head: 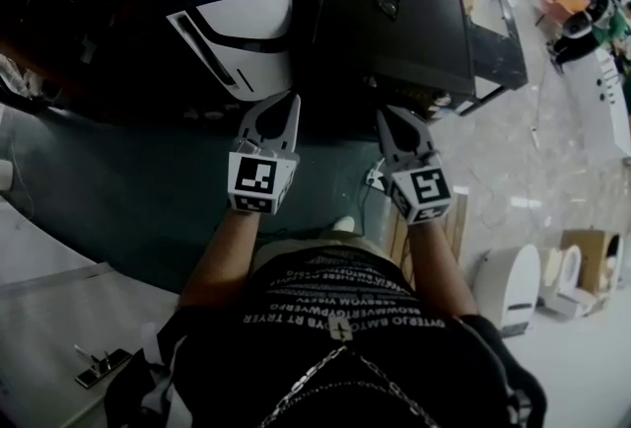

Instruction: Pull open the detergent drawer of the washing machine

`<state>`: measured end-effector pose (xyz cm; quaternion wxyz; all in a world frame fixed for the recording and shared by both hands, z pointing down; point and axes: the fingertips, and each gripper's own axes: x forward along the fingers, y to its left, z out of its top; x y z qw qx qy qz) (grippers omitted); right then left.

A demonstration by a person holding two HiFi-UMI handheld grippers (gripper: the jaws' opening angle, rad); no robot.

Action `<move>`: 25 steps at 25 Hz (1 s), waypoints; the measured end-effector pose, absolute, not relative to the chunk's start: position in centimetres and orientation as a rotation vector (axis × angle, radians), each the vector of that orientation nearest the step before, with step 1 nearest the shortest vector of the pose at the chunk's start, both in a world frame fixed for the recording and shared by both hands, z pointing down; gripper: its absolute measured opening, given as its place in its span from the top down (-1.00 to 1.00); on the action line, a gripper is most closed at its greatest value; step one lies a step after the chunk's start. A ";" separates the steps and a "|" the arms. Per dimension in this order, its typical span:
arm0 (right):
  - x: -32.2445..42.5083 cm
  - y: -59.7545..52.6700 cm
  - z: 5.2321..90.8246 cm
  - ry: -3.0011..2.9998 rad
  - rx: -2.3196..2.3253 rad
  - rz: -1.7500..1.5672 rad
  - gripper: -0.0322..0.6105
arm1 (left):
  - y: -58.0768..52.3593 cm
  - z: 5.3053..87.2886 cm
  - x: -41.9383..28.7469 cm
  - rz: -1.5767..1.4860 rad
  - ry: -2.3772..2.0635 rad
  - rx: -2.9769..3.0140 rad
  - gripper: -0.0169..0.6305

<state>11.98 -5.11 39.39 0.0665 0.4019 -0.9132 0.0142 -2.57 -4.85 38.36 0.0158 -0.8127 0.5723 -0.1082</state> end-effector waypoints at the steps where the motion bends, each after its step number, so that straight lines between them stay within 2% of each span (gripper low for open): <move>1: 12.1 -5.6 39.3 -2.763 1.210 0.033 0.89 | -5.1 38.2 -2.3 -0.337 1.783 -2.521 0.93; 10: 13.4 -7.7 38.2 -2.789 1.171 0.031 0.89 | -6.4 37.8 -1.4 -0.353 1.822 -2.481 0.94; 25: 10.3 -11.9 40.7 -2.727 1.200 0.104 0.89 | -11.0 40.4 -4.1 -0.407 1.786 -2.572 0.94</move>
